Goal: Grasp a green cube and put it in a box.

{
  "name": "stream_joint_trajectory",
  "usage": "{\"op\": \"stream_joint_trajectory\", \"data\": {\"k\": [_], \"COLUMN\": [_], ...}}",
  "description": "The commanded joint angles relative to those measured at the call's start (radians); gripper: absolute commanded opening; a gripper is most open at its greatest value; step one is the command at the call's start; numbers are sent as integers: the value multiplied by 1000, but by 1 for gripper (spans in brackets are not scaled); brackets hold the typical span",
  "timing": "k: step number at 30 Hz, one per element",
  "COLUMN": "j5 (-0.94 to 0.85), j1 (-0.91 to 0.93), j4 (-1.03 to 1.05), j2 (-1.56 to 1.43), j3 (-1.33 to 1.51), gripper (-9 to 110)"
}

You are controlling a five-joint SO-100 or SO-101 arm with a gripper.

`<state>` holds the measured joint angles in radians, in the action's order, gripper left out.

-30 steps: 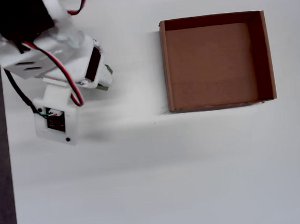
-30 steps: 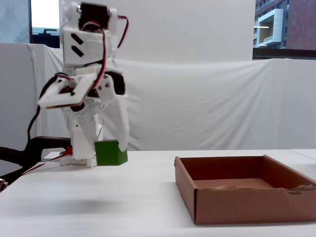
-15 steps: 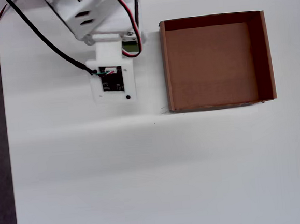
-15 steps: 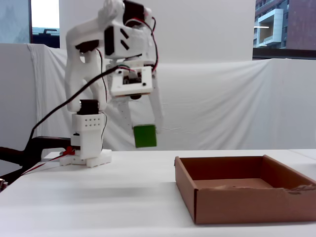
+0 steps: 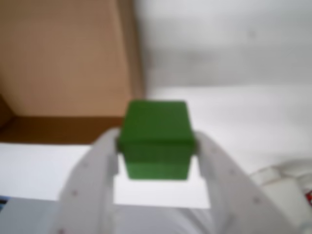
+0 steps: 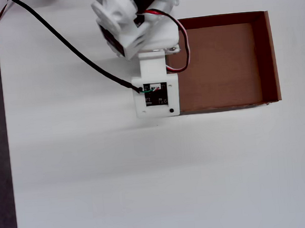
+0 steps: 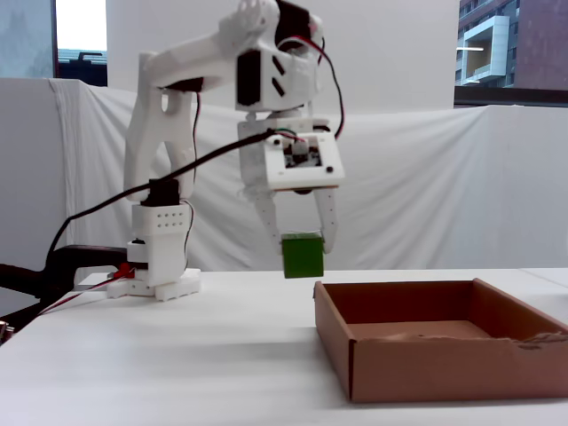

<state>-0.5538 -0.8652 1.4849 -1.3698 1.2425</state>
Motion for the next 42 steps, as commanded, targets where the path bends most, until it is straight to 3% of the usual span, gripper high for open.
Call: {"op": "stream_joint_trajectory", "data": {"k": [1,23,42], "j5": [0,9,11], "j1": [-21,-195,-213], "j4": [26,115,118], "j2": [18,216,365], "j3": [-104,-290,-394], "gripper": [14,14,14]}}
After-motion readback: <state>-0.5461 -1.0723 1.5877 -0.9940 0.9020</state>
